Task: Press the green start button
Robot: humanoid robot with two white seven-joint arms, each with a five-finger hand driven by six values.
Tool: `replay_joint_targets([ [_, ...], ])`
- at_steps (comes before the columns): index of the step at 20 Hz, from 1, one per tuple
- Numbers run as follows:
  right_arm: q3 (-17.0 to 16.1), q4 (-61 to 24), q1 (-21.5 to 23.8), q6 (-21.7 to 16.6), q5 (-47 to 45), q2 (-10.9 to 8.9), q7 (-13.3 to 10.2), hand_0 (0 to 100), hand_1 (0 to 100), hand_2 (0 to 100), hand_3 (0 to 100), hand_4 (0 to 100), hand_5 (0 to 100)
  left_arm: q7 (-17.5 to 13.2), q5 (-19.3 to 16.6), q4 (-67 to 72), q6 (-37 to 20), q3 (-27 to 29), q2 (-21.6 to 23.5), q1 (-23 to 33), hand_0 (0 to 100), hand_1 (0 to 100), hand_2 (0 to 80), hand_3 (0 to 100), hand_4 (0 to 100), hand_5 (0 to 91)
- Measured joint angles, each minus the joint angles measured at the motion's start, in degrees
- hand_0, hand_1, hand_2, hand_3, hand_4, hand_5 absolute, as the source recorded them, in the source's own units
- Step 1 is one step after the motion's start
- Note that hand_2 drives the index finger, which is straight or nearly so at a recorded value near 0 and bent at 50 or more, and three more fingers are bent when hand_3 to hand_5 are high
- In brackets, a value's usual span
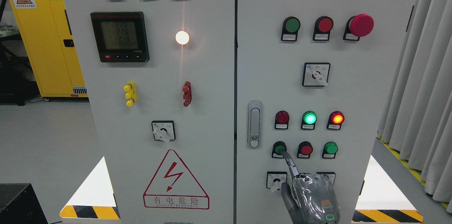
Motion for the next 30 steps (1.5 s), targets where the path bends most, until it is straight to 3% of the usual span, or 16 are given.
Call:
replay_joint_targets([
  [30,0.43,0.13,-0.32,0.15,-0.19,0.37,0.95,74,95,0,100,100,100,-0.01,-0.01,0.0,0.0,-0.01,0.0,0.02,12,56,0.0,0,0,0.0],
])
